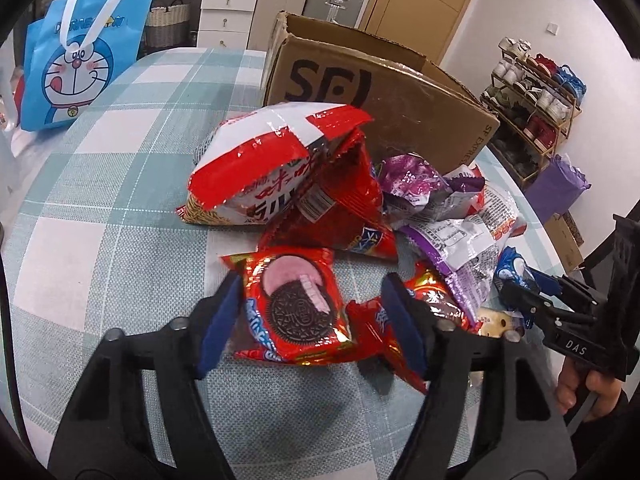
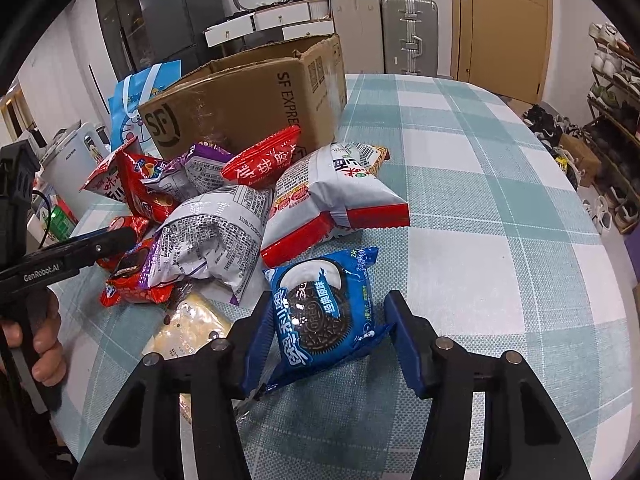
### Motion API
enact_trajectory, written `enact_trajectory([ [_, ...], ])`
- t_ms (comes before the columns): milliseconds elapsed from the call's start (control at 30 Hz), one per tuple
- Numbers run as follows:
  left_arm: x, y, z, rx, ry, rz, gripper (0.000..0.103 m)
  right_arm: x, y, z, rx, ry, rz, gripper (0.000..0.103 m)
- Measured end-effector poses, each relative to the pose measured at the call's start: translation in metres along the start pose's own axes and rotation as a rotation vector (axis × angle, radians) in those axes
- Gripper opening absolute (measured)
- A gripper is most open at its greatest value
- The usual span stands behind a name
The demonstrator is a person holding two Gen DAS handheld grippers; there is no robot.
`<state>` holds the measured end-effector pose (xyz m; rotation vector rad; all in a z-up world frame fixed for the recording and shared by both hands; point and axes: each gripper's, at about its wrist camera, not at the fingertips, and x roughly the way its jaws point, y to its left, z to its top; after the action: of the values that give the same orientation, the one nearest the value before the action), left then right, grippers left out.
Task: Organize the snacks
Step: 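Grasp the red Oreo pack with the left tool while the right tool grasps the blue Oreo pack, then carry both Oreo packs into the SF box and open both tools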
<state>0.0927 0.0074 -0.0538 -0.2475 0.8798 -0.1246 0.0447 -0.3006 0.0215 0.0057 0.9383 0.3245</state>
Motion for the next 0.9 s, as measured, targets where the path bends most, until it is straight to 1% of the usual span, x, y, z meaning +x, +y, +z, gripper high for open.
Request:
enact_trajectory([
  [33,0.001,-0.001,0.0,0.007,0.0,0.002,0.057,0.0,0.0,0.0,0.0,0.0,0.002,0.056],
  [100,0.0,-0.004,-0.002,0.025,-0.006,0.016,0.056,0.001,0.0,0.0,-0.003,0.002,0.0,0.057],
  [233,-0.002,-0.007,-0.007,0.056,0.001,0.041,0.056,0.0,0.002,-0.002,-0.015,0.006,0.001,0.061],
  [300,-0.003,-0.004,-0.009,0.059,0.011,0.06,0.059,-0.001,0.004,-0.003,-0.034,0.01,-0.012,0.061],
  [367,-0.004,-0.002,-0.011,0.066,0.014,0.068,0.06,-0.001,0.005,-0.004,-0.037,0.01,-0.015,0.061],
  [400,-0.005,-0.002,-0.012,0.076,0.016,0.075,0.06,-0.001,0.004,-0.005,-0.036,0.01,-0.015,0.06],
  [433,-0.004,-0.004,-0.012,0.089,0.018,0.085,0.06,-0.002,0.005,-0.005,-0.038,0.008,-0.02,0.057],
  [500,-0.006,-0.007,-0.014,0.106,0.018,0.095,0.054,-0.003,0.006,-0.005,-0.044,0.005,-0.017,0.049],
  [533,-0.006,-0.009,-0.015,0.119,0.02,0.088,0.049,-0.003,0.007,-0.006,-0.046,0.002,-0.02,0.049],
  [600,-0.008,-0.011,-0.017,0.138,0.012,0.091,0.045,-0.008,0.007,-0.006,-0.048,-0.016,-0.024,0.049],
  [733,-0.013,-0.01,-0.018,0.136,-0.003,0.071,0.042,-0.015,0.01,-0.009,-0.056,-0.037,-0.013,0.049],
  [900,-0.028,-0.007,-0.024,0.127,-0.033,0.037,0.041,-0.028,0.014,-0.012,-0.056,-0.077,0.011,0.049],
])
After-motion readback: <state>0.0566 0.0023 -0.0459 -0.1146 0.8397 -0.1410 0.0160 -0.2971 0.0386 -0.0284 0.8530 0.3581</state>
